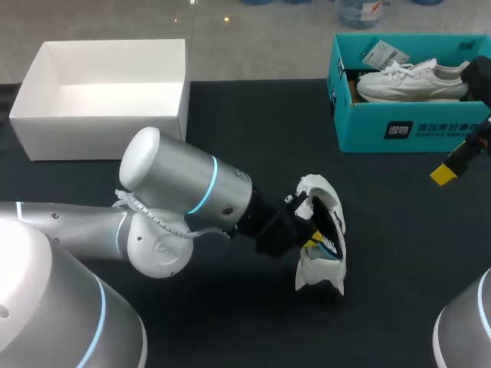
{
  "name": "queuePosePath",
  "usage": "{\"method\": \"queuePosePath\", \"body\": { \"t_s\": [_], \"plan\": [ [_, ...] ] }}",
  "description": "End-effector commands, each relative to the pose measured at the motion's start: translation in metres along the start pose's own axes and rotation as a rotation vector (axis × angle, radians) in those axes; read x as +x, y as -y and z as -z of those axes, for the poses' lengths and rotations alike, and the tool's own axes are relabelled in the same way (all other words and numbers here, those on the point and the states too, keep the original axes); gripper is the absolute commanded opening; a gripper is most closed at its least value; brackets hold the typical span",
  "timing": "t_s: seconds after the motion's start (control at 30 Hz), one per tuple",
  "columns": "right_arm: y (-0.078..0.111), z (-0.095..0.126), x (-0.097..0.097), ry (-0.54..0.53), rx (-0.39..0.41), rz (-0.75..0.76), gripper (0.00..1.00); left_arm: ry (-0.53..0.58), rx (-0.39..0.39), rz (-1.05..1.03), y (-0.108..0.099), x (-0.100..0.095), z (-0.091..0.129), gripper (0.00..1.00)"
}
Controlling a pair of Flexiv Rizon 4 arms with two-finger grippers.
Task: Take the shoe out of the shoebox, open the shoe tongue, remove and reinsert the insole, then place the shoe into the shoebox
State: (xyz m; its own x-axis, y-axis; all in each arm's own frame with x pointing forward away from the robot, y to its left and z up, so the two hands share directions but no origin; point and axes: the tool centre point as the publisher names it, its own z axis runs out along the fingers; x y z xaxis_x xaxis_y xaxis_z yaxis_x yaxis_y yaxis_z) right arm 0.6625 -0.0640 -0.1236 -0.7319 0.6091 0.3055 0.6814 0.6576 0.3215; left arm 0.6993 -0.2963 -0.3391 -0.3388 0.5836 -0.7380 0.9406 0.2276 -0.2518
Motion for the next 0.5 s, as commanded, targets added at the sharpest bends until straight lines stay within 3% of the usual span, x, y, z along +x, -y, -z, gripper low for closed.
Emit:
{"method": "queuePosePath", "body": {
  "t_s": [0.03, 0.27, 0.5],
  "plan": [
    [-0.002, 0.000, -0.001, -0.002, 0.006, -0.002, 1.00, -0.013, 0.002, -0.013, -0.007, 0.001, -0.003, 0.00],
    [-0.002, 0.000, -0.001, -0.002, 0.006, -0.002, 1.00, -0.037, -0.028, -0.042, -0.022, 0.000, -0.006, 0.00],
    [-0.002, 0.000, -0.001, -0.002, 0.006, -0.002, 1.00, -0.078, -0.021, -0.065, -0.023, 0.011, -0.009, 0.00]
  ]
}}
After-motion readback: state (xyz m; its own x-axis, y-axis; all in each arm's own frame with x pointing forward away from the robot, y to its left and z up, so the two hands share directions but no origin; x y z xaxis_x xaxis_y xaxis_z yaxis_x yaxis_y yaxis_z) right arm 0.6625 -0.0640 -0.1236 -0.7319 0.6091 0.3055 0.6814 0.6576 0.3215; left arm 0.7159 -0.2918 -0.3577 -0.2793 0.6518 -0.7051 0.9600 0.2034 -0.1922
